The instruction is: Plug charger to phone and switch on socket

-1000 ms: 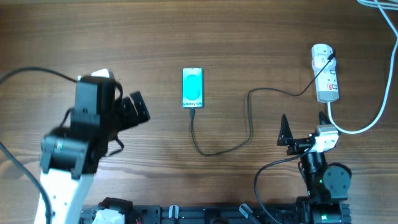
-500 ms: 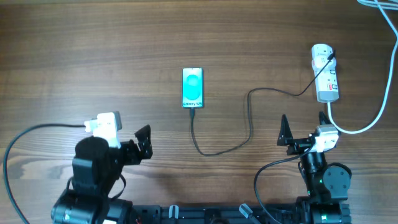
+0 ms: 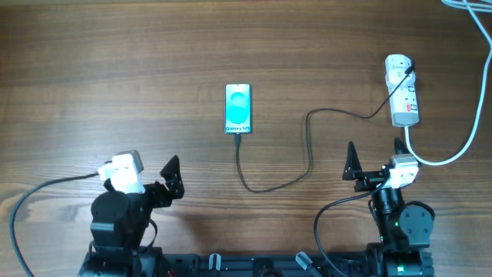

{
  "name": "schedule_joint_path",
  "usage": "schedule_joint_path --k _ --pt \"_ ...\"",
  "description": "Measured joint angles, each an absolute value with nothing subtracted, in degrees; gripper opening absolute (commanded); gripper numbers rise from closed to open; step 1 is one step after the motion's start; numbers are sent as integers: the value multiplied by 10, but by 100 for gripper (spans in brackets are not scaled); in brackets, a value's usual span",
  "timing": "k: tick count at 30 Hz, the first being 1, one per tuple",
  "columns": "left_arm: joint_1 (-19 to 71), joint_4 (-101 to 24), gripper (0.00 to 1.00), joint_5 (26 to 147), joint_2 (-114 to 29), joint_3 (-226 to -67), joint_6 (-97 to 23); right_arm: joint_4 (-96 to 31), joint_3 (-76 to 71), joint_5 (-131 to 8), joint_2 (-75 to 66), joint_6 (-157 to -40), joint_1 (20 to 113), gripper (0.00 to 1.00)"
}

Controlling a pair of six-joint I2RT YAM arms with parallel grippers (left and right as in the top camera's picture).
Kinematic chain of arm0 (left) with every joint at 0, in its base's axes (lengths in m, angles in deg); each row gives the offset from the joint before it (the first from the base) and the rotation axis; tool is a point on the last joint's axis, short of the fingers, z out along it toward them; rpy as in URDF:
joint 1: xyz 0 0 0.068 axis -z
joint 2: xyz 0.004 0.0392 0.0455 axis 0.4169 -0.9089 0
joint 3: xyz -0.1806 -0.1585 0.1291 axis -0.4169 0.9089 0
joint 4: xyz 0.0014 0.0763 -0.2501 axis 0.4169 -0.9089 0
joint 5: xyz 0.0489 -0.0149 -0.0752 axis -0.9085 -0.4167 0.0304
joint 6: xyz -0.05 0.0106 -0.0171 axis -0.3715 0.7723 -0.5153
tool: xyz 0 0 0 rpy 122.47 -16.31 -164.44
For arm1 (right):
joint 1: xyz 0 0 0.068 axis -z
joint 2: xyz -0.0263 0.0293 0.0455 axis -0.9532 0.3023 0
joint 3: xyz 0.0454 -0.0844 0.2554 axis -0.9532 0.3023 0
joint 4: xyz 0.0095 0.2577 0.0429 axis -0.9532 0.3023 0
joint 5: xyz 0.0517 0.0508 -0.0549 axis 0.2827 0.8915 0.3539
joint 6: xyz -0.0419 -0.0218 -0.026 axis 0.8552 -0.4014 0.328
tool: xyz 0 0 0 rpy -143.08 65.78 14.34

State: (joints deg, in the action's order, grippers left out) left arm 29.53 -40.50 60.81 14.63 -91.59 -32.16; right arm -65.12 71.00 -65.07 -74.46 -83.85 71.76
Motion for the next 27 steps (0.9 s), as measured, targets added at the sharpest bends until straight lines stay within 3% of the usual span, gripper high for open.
schedule_joint_path --k 9,27 --pt "254 -304 100 611 231 -831 -322 -651 710 -651 -745 -838 718 100" --pt "252 -79 100 611 285 -722 -322 -651 710 -651 -745 -838 718 100"
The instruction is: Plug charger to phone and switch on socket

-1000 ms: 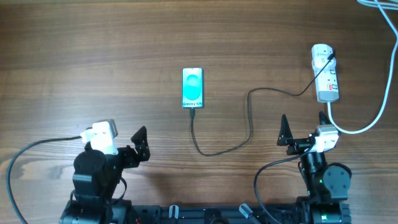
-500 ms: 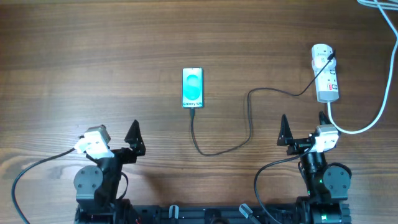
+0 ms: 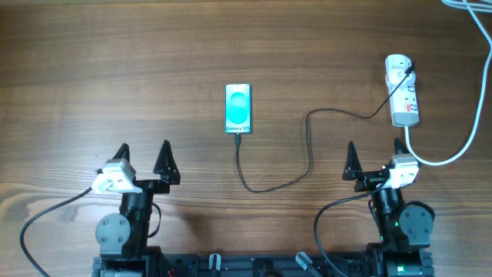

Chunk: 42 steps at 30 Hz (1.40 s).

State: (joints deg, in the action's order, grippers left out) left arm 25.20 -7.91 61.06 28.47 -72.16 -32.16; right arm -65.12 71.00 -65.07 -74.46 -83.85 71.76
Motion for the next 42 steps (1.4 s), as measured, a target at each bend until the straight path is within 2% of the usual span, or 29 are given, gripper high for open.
schedule_joint_path --k 11,17,21,33,42 --pt "252 48 100 602 285 -685 -322 -651 710 -651 -745 -838 718 100" --pt "252 62 100 596 285 -677 -322 -651 710 -651 -745 -838 718 100" --pt "252 51 100 590 285 -677 -315 -651 710 -651 -745 -838 718 100" --pt "252 -87 100 586 285 -675 -247 -651 710 -651 -745 -838 718 100" --pt "252 -86 100 584 285 -675 -200 -651 710 -651 -745 -838 718 100"
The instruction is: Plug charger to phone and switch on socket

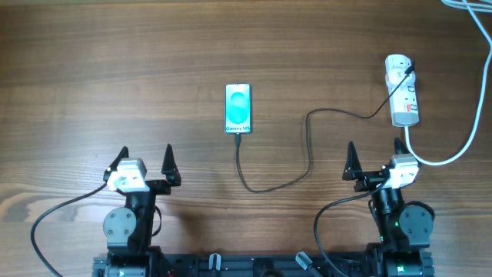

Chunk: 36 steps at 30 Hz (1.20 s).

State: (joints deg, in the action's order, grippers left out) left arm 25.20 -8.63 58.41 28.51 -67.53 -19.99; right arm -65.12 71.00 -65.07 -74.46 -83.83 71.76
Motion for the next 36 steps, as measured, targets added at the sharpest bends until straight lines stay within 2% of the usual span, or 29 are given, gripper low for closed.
schedule_joint_path --k 14,36 --pt "252 -87 100 584 285 -675 -144 -651 710 -651 -745 -838 718 100" --pt "252 -87 100 582 285 -675 -141 -651 710 -651 -745 -838 718 100"
